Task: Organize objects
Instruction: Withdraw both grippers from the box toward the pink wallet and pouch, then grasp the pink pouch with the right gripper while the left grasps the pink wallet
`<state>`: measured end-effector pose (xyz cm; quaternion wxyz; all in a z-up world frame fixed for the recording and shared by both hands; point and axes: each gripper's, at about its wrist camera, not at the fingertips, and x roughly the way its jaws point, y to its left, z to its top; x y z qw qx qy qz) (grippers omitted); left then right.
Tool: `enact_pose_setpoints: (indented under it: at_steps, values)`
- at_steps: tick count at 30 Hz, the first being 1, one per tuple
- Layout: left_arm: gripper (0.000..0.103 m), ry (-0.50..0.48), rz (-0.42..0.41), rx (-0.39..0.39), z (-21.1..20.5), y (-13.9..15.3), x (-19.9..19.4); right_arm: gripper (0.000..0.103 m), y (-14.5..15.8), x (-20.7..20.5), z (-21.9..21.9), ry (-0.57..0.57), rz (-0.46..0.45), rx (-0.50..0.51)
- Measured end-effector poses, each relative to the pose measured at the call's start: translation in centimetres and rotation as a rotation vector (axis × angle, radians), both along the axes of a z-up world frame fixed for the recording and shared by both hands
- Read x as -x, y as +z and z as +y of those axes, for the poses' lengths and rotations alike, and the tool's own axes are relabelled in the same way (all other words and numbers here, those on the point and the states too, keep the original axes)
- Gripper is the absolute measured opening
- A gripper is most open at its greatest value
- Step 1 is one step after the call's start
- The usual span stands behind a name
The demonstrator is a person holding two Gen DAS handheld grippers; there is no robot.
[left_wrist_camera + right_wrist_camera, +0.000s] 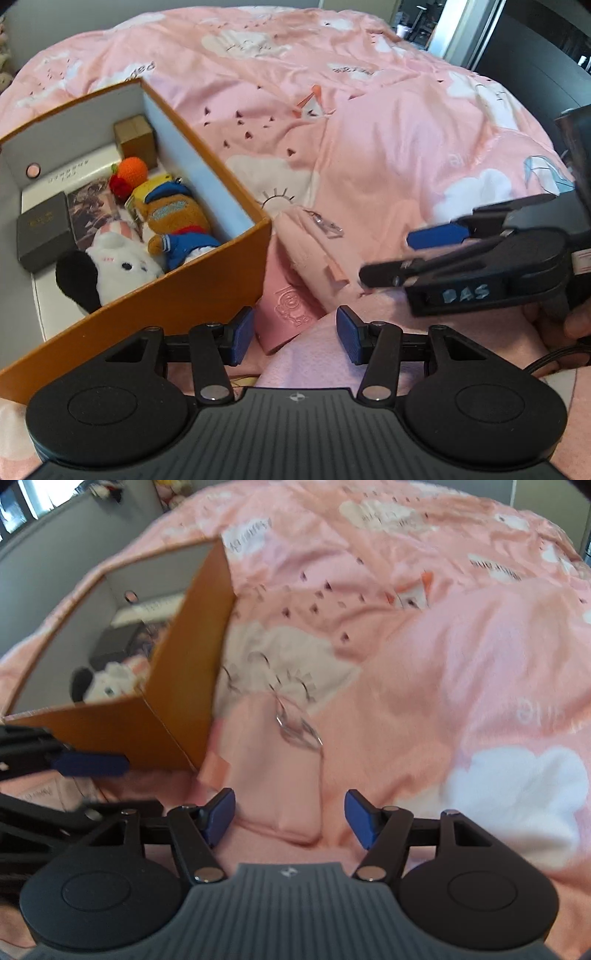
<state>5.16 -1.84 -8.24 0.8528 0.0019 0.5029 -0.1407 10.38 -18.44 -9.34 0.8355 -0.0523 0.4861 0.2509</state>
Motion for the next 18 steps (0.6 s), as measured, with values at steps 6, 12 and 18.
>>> enact_pose_setpoints:
  at_steps: [6, 12, 18]
  values:
    - [0.053, 0.066, 0.058, -0.059, 0.6, -1.1, -0.8, 0.067, 0.4, -0.1, 2.8, 0.094, -0.057, -0.018]
    - [0.053, 0.065, 0.094, -0.051, 1.1, -2.1, -1.2, 0.067, -2.8, -1.7, 5.0, 0.104, 0.033, 0.078]
    - [0.052, 0.021, 0.055, -0.032, 0.5, -1.7, -1.0, 0.042, -2.2, -1.5, 3.5, 0.068, 0.045, 0.027]
